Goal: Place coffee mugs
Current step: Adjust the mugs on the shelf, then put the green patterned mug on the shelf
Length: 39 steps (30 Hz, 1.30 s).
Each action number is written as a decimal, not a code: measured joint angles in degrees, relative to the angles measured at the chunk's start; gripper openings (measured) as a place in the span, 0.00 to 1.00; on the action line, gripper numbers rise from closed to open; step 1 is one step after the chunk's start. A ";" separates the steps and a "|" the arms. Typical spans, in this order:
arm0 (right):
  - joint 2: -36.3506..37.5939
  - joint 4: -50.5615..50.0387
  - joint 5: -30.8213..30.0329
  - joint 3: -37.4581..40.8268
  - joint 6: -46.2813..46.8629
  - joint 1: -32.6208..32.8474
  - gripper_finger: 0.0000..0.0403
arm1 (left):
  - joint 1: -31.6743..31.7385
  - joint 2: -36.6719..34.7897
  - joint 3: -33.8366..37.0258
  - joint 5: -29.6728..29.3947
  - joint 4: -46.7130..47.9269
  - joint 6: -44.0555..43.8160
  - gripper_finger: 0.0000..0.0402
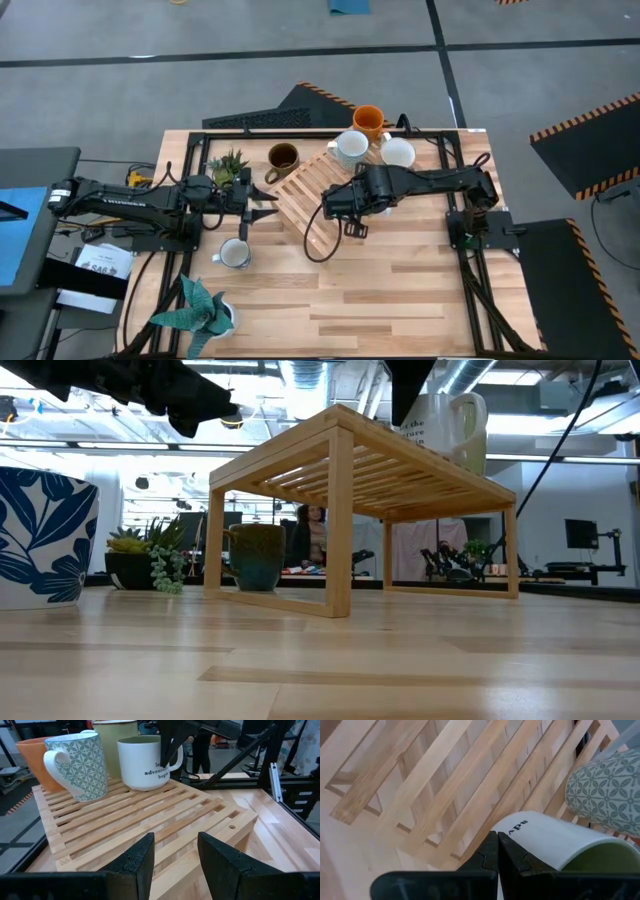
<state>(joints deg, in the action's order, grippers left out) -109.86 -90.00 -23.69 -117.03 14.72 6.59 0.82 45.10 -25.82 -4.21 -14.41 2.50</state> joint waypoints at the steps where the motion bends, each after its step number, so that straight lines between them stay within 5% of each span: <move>1: 0.00 -0.02 -0.27 0.00 0.00 0.00 0.05 | 0.00 0.00 0.00 -0.37 0.00 -0.01 0.34; 32: 0.18 0.90 -2.00 0.01 -2.23 0.30 0.05 | 0.02 0.00 0.00 -1.25 -0.02 -0.17 0.34; 39: 7.85 6.37 1.30 1.23 -3.25 4.42 0.05 | 0.02 0.00 0.00 -1.25 -0.04 -0.24 0.34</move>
<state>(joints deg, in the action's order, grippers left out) -102.02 -83.63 -22.39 -115.80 11.47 11.01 0.84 45.10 -25.82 -5.45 -14.45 2.26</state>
